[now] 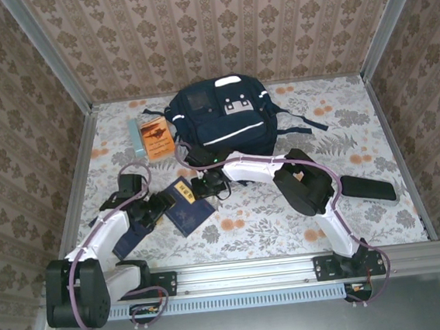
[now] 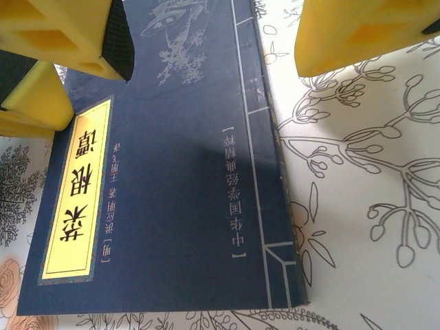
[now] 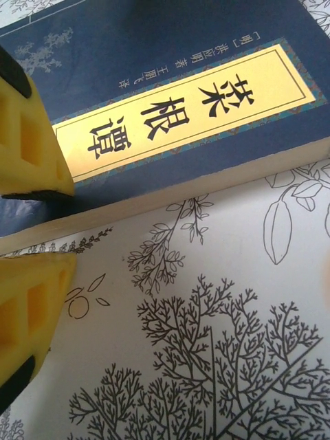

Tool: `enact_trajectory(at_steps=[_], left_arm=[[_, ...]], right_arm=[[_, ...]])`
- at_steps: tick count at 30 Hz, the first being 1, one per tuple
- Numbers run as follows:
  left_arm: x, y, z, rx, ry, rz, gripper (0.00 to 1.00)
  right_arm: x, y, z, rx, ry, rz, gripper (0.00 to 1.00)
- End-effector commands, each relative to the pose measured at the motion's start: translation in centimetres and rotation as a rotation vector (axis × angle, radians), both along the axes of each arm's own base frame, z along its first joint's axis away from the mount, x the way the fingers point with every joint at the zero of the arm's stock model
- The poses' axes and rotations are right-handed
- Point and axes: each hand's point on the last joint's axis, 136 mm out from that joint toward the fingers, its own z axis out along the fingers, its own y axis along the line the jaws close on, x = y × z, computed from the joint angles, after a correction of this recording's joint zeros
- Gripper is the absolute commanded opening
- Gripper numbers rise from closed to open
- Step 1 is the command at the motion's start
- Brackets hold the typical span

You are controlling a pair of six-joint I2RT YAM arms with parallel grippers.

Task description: Pack the student bag

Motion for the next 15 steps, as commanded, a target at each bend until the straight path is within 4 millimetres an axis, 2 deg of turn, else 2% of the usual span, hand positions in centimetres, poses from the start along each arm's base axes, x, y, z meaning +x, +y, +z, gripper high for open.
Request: enact_trajectory(at_steps=[1,9,15], left_arm=[[-0.4,-0.2,-0.7,-0.024,0.024,0.012,0.65],[-0.2,-0.8,-1.5,-0.057,0.031,-0.003,0.64],[0.3,-1.3,-1.3,-0.086,-0.004,-0.022,0.62]], right_arm=[[-0.1,-0.9,-1.7,-0.056,0.036,-0.016,0.26],[-0.2,-1.3,-2.7,-0.075,0.06,-0.04,0.22],[-0.2,-1.6,-3.1,-0.07,0.081,-0.05,0.21]])
